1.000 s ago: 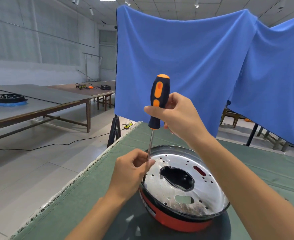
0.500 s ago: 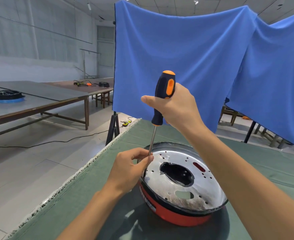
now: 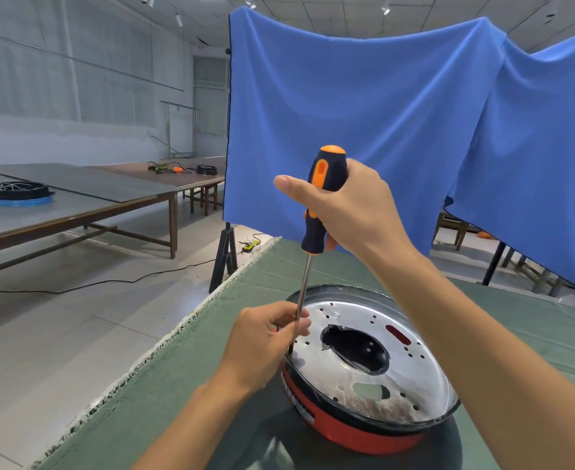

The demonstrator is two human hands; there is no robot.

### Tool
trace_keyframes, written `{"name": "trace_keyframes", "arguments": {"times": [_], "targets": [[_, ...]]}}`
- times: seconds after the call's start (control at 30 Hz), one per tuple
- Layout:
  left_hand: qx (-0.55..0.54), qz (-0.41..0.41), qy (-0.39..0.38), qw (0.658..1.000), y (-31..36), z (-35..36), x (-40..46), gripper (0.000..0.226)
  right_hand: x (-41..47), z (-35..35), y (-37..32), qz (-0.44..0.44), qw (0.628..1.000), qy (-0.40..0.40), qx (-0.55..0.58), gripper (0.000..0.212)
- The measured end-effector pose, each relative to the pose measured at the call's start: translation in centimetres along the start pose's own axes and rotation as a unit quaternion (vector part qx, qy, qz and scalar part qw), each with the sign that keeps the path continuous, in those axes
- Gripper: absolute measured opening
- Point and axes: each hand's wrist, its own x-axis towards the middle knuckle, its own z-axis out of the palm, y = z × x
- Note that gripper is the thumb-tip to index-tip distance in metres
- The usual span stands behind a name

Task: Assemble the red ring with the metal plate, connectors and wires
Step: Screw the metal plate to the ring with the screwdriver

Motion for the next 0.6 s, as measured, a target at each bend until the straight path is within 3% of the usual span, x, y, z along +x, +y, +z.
{"name": "trace_keyframes", "arguments": {"times": [0.1, 0.17, 0.33, 0.4, 0.5, 0.6], "targets": [[-0.098, -0.076, -0.004, 0.992, 0.3, 0.2, 0.0, 0.017, 0.1, -0.7, -0.5, -0.012, 0.996, -0.078, 0.039, 0.026], [-0.108, -0.081, -0.018, 0.991, 0.4, 0.1, 0.1, 0.018, 0.3, -1.4, -0.6, -0.01, 0.994, -0.096, 0.053, 0.019], [-0.064, -0.029, -0.026, 0.997, 0.4, 0.2, -0.2, 0.021, 0.4, -0.9, -0.2, -0.018, 0.994, 0.027, -0.101, 0.045], [-0.074, -0.043, -0.022, 0.996, 0.3, 0.3, -0.2, 0.021, 0.2, -0.7, -0.3, -0.006, 0.998, -0.007, -0.064, 0.046], [-0.104, -0.072, -0.031, 0.991, 0.2, 0.2, -0.1, 0.017, 0.2, -1.5, -0.7, -0.013, 0.997, -0.081, 0.006, 0.026], [-0.064, -0.052, -0.041, 0.996, 0.0, 0.2, 0.0, 0.016, 0.5, -2.2, -1.2, -0.025, 0.998, -0.059, -0.005, 0.024]]}}
